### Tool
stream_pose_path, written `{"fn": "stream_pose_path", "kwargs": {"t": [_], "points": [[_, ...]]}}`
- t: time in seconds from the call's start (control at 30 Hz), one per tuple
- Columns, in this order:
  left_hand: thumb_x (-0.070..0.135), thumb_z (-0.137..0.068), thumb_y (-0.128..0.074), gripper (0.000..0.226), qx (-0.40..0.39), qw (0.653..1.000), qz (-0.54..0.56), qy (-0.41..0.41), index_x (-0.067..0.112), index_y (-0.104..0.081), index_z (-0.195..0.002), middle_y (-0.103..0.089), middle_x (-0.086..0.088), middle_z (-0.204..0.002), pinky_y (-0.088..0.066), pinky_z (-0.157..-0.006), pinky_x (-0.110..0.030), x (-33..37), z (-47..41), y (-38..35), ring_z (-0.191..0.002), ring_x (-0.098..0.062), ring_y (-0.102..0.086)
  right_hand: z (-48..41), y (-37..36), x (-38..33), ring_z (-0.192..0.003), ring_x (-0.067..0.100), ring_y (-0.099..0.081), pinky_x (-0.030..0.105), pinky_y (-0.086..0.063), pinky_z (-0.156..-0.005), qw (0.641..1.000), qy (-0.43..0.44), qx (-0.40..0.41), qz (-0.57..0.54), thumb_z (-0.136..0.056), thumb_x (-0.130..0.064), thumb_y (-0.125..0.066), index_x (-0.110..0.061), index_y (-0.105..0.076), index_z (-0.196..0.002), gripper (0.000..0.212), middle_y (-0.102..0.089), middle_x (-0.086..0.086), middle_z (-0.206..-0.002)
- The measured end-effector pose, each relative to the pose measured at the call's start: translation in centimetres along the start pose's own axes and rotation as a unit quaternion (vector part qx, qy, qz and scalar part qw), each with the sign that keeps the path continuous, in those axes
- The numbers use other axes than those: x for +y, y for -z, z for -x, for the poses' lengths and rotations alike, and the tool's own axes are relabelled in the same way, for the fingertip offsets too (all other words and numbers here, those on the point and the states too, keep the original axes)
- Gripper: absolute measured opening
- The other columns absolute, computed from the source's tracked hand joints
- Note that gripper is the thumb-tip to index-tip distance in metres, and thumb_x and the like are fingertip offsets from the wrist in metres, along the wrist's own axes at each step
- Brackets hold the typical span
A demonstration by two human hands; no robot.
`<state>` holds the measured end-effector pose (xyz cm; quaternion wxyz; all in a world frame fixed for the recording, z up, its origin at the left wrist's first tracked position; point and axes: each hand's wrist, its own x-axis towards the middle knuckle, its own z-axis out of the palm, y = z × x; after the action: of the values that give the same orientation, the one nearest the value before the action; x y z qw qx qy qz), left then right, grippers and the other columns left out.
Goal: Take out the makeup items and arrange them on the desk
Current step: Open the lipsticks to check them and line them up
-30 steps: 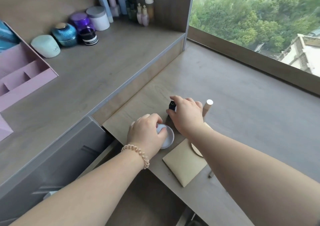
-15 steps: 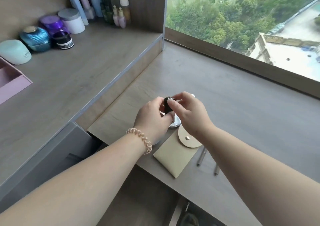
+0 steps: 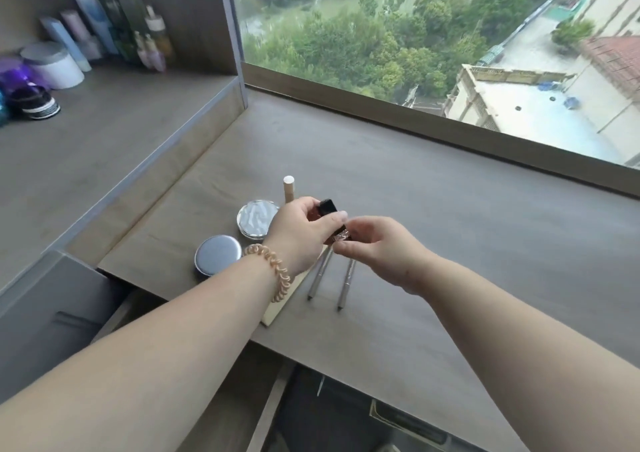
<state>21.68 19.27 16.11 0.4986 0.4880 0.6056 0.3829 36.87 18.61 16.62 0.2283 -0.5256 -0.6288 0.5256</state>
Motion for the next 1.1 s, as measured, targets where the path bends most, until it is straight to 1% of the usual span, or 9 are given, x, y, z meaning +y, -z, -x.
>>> {"fn": "stream_pose_path", "kwargs": {"t": [0.1, 0.23, 0.4, 0.53, 0.6, 0.7, 0.8, 1.0, 1.1], "points": [[0.044, -0.073, -0.071, 0.025, 0.000, 0.999, -0.053, -0.003, 0.020, -0.065, -0.078, -0.069, 0.001, -0.074, -0.053, -0.074, -0.037, 0.4, 0.8, -3.0, -0.074, -0.021, -0.066, 2.3, 2.2, 1.4, -0.056, -0.007, -0.056, 0.008, -0.038, -0.053, 1.000, -0.011, 0.023, -0.015, -0.087, -0.017, -0.067, -0.017, -0.071, -0.093, 0.008, -0.067, -0.015, -0.072], [0.038, -0.083, -0.067, 0.024, -0.007, 0.994, -0.106, 0.010, 0.013, -0.066, -0.082, -0.064, 0.002, -0.071, -0.046, -0.063, -0.015, 1.3, 1.8, -5.5, -0.067, -0.014, -0.059, 4.3, 4.1, 3.2, -0.067, 0.001, -0.057, 0.013, -0.040, -0.058, 0.999, -0.035, 0.016, -0.008, -0.087, -0.020, -0.066, -0.022, -0.070, -0.084, 0.005, -0.067, -0.013, -0.073], [0.036, -0.086, -0.064, 0.026, -0.046, 0.993, -0.110, 0.009, 0.010, -0.066, -0.082, -0.068, -0.005, -0.075, -0.051, -0.073, -0.035, 2.2, 3.0, -6.4, -0.070, -0.017, -0.060, 5.5, 5.8, 3.3, -0.064, -0.002, -0.055, 0.009, -0.039, -0.060, 0.999, -0.022, -0.022, -0.014, -0.088, -0.016, -0.063, -0.017, -0.069, -0.083, 0.008, -0.065, -0.011, -0.073], [0.033, -0.091, -0.052, 0.025, 0.169, 0.982, 0.077, 0.041, 0.015, -0.055, -0.074, -0.060, -0.003, -0.066, -0.043, -0.051, -0.026, 4.4, 1.4, -3.6, -0.060, -0.020, -0.056, 6.0, 7.0, 5.3, -0.066, 0.012, -0.052, 0.028, -0.043, -0.064, 0.984, -0.016, 0.004, 0.177, -0.083, -0.017, -0.066, -0.017, -0.067, -0.085, 0.002, -0.059, -0.006, -0.070], [0.024, -0.092, -0.050, 0.022, 0.209, 0.972, 0.102, 0.041, 0.014, -0.050, -0.073, -0.057, -0.005, -0.069, -0.039, -0.046, -0.021, 6.0, 0.4, -0.4, -0.054, -0.016, -0.054, 7.2, 7.5, 7.4, -0.064, 0.008, -0.051, 0.028, -0.043, -0.066, 0.984, -0.039, 0.052, 0.166, -0.082, -0.016, -0.067, -0.019, -0.068, -0.085, 0.004, -0.058, -0.008, -0.069], [0.008, -0.086, -0.045, 0.014, 0.139, 0.986, 0.079, 0.047, 0.012, -0.047, -0.073, -0.058, -0.012, -0.073, -0.038, -0.053, -0.026, 6.8, 0.7, 1.4, -0.057, -0.019, -0.058, 7.9, 7.6, 7.8, -0.061, -0.001, -0.053, 0.014, -0.042, -0.063, 0.993, -0.052, 0.108, 0.016, -0.081, -0.009, -0.069, -0.018, -0.068, -0.085, 0.010, -0.063, -0.009, -0.072], [-0.004, -0.077, -0.037, 0.020, 0.062, 0.992, 0.088, 0.061, 0.012, -0.044, -0.067, -0.054, -0.008, -0.064, -0.035, -0.054, -0.027, 6.0, 2.3, -1.5, -0.059, -0.023, -0.057, 6.8, 6.3, 6.0, -0.069, 0.007, -0.056, 0.017, -0.044, -0.068, 0.992, -0.034, 0.105, -0.053, -0.081, -0.007, -0.070, -0.015, -0.067, -0.087, 0.011, -0.065, -0.003, -0.079], [0.005, -0.068, -0.071, 0.027, -0.063, 0.995, 0.077, 0.029, 0.014, -0.059, -0.090, -0.052, 0.008, -0.061, -0.043, -0.054, -0.016, 3.0, 4.9, -7.0, -0.055, -0.004, -0.050, 5.0, 3.6, 3.9, -0.074, 0.010, -0.064, 0.025, -0.053, -0.076, 0.983, 0.016, 0.114, -0.146, -0.077, -0.011, -0.075, -0.010, -0.067, -0.091, 0.016, -0.072, 0.002, -0.086], [0.004, -0.076, -0.074, 0.019, -0.046, 0.997, 0.070, 0.005, 0.014, -0.060, -0.082, -0.060, 0.012, -0.055, -0.046, -0.058, -0.015, 1.3, 4.7, -7.6, -0.055, -0.003, -0.056, 4.7, 2.5, 4.7, -0.079, 0.006, -0.065, 0.024, -0.051, -0.076, 0.986, 0.015, 0.121, -0.112, -0.075, -0.018, -0.075, -0.013, -0.067, -0.088, 0.016, -0.074, 0.002, -0.089]]}}
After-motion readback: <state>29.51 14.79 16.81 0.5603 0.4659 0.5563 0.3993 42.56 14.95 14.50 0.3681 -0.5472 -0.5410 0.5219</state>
